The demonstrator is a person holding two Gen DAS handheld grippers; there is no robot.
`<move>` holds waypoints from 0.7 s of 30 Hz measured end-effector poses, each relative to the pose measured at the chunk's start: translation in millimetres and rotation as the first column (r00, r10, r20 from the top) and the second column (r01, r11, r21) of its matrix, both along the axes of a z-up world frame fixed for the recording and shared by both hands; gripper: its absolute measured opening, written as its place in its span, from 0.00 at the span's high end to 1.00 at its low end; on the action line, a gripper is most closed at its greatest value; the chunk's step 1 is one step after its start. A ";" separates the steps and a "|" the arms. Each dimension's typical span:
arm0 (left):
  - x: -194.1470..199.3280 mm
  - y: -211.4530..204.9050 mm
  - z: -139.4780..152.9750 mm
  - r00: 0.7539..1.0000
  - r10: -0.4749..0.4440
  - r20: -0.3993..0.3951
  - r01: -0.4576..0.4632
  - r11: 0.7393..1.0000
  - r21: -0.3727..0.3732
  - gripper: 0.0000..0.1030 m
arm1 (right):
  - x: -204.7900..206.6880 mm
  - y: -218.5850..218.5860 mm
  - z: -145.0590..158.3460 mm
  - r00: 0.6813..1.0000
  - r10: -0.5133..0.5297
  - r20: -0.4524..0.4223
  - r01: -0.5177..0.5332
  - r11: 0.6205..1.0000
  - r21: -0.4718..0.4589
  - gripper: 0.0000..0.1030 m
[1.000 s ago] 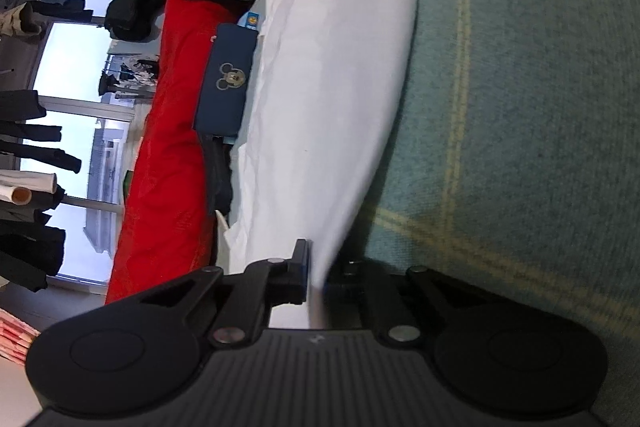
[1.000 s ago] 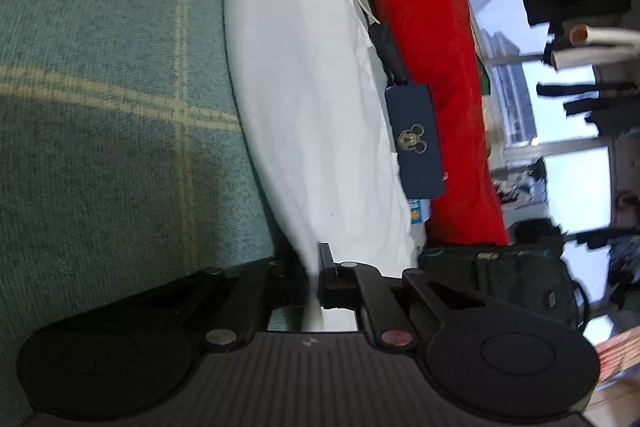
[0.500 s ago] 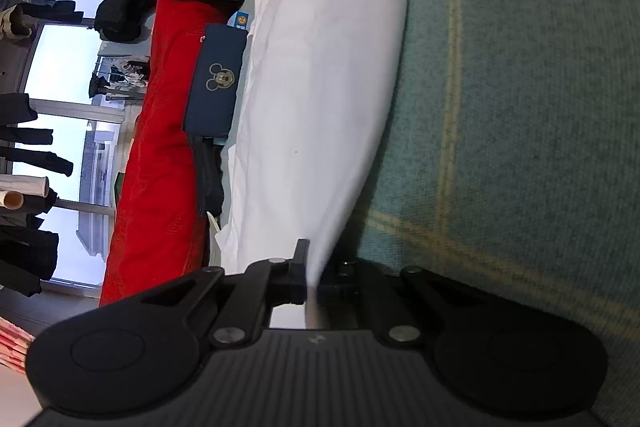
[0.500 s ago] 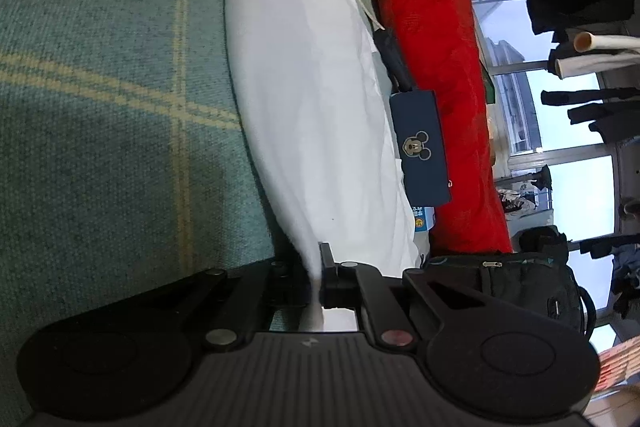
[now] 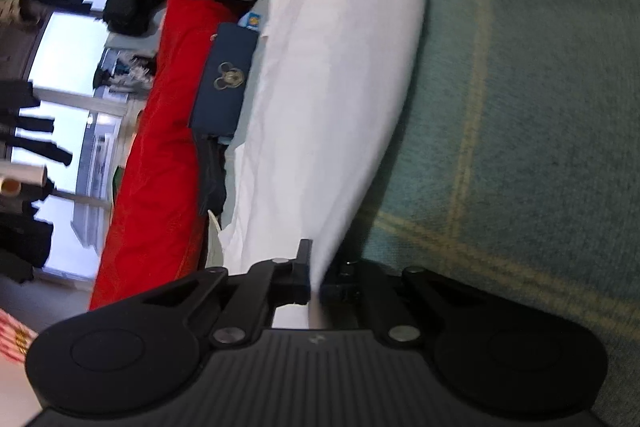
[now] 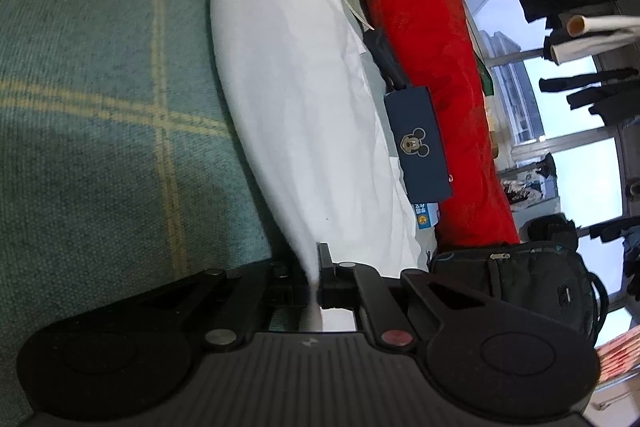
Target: Fold clothes
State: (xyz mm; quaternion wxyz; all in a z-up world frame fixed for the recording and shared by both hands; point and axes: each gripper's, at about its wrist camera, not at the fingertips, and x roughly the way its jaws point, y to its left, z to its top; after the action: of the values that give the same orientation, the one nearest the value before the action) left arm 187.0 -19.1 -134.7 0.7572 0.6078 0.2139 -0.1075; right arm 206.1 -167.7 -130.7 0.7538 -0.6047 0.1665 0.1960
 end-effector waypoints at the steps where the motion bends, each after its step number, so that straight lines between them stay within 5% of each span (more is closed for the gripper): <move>1: -1.5 0.3 1.8 1.000 -0.008 0.012 0.008 1.000 0.007 1.00 | -0.5 0.1 2.6 1.000 -0.003 -0.004 0.003 1.000 0.007 0.94; 9: -14.7 4.8 28.9 0.996 -0.029 0.079 0.028 1.000 0.013 1.00 | -9.8 0.8 32.7 1.000 -0.019 -0.011 0.020 0.998 0.059 0.94; 21: -85.0 10.4 39.6 0.996 -0.081 0.023 0.081 0.996 0.037 0.99 | -79.6 -3.4 64.0 0.987 0.041 -0.153 -0.029 0.996 0.079 0.94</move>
State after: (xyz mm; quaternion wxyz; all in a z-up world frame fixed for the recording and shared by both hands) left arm 102.0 -8.7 -95.2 0.7437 0.6306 0.1819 -0.1270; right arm 126.5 -171.1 -66.7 0.7575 -0.5614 0.2063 0.2618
